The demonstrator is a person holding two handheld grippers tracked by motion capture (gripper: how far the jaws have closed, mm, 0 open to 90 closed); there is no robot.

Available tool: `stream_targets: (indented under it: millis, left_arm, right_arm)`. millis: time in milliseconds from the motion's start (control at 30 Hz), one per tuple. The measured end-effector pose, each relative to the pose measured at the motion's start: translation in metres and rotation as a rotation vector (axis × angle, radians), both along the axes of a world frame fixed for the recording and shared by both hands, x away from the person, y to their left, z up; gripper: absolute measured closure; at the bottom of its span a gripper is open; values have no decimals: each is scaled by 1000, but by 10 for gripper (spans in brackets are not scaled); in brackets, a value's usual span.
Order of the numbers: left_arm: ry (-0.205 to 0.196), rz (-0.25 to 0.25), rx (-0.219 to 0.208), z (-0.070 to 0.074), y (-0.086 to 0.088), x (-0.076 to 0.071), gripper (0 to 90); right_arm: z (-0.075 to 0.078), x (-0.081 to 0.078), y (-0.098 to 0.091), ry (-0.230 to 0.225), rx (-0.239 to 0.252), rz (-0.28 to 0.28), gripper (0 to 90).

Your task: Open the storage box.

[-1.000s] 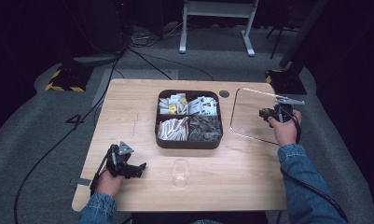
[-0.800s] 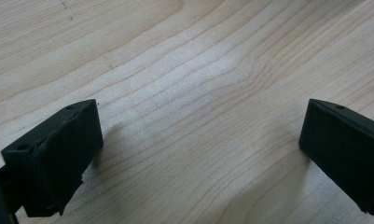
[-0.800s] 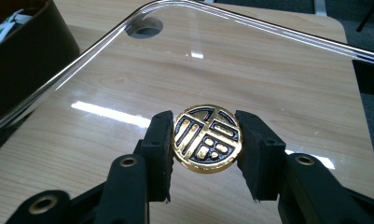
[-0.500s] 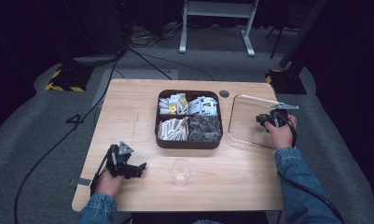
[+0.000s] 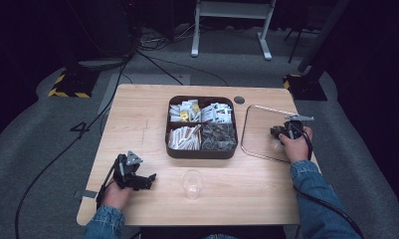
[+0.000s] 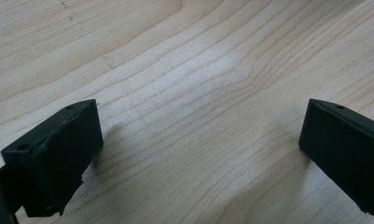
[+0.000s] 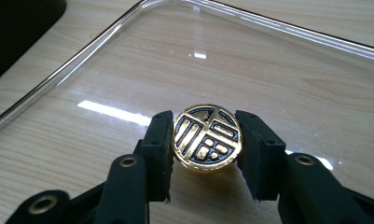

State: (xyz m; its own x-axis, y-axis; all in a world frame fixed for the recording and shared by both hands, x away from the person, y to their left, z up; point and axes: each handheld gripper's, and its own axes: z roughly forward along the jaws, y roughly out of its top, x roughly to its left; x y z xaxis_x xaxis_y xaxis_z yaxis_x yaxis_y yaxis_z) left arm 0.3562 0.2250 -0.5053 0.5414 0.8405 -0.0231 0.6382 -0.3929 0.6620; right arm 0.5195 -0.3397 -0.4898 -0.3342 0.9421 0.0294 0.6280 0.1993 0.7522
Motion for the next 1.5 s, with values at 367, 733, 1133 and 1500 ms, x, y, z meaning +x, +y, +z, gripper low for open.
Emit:
stream_targets:
  millis: [367, 733, 1133, 1500]
  left_arm:
    - [1, 1, 0, 0, 0, 0, 0]
    - [1, 1, 0, 0, 0, 0, 0]
    - [1, 4, -1, 0, 0, 0, 0]
    - [-3, 9, 0, 0, 0, 0, 0]
  right_arm:
    - [-3, -1, 0, 2, 24, -8, 566]
    - [22, -7, 0, -64, 79, -5, 468]
    - [46, -16, 5, -109, 149, 3, 424]
    - [71, -29, 19, -162, 186, 47, 416]
